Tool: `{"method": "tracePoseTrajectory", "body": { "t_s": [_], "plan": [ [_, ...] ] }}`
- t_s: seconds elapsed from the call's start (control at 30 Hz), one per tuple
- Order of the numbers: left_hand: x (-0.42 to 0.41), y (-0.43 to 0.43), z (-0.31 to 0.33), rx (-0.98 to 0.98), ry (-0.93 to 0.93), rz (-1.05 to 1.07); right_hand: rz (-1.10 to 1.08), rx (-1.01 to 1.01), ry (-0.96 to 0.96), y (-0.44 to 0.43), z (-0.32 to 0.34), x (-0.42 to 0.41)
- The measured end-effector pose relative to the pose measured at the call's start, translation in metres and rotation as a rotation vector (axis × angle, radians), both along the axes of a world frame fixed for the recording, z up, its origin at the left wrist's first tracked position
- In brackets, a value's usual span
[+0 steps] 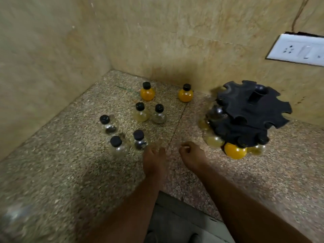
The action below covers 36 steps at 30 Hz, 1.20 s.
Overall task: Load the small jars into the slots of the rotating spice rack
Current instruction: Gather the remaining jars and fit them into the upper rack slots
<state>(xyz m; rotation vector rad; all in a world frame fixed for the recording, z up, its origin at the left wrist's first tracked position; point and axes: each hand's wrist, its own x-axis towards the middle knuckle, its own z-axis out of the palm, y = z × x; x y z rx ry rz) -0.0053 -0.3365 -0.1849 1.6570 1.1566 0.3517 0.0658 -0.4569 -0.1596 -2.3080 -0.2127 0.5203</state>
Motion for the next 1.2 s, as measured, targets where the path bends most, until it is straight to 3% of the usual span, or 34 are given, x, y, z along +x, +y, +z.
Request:
{"method": "tracePoseTrajectory", "body": {
  "t_s": [0.27,0.4,0.53,0.87,1.0,1.2],
  "plan": [
    [-0.036,0.043,-0.013,0.054,-0.020,0.149,0.353,-0.361,-0.035,0.062,-0.029,-0.035],
    [-0.035,0.060,-0.007,0.148,0.008,0.014,0.499,-0.554,-0.013,0.072,-0.046,-0.044],
    [-0.031,0.076,-0.002,0.283,-0.006,-0.106,0.529,-0.609,-0.021,0.080,-0.056,-0.046],
    [-0.016,0.093,0.002,0.402,-0.030,-0.185,0.506,-0.563,0.008,0.082,-0.059,-0.042],
    [-0.011,0.083,0.005,0.399,-0.080,-0.194,0.415,-0.418,-0.078,0.071,-0.047,-0.035],
    [0.007,0.045,0.017,0.429,-0.122,-0.291,0.104,-0.077,-0.164,0.029,-0.022,-0.015]
  ]
}}
